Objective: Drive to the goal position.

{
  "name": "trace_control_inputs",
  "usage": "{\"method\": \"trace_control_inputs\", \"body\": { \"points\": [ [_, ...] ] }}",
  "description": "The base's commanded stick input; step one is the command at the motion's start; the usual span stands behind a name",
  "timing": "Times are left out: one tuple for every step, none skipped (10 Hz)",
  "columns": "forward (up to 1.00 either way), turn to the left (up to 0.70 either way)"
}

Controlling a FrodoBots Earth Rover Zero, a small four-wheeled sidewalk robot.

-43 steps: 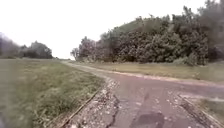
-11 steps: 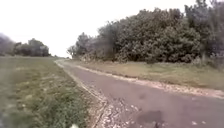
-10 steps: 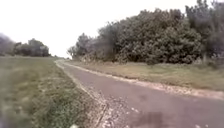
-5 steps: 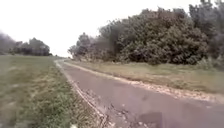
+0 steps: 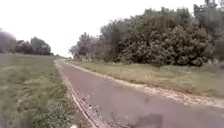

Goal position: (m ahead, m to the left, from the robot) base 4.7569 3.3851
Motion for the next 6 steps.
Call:
{"method": "trace_control_inputs", "body": {
  "points": [
    [0.7,0.0],
    [0.7,0.0],
    [0.7,0.0],
    [0.7,0.0],
    [0.7,0.0],
    [0.7,0.0]
  ]
}}
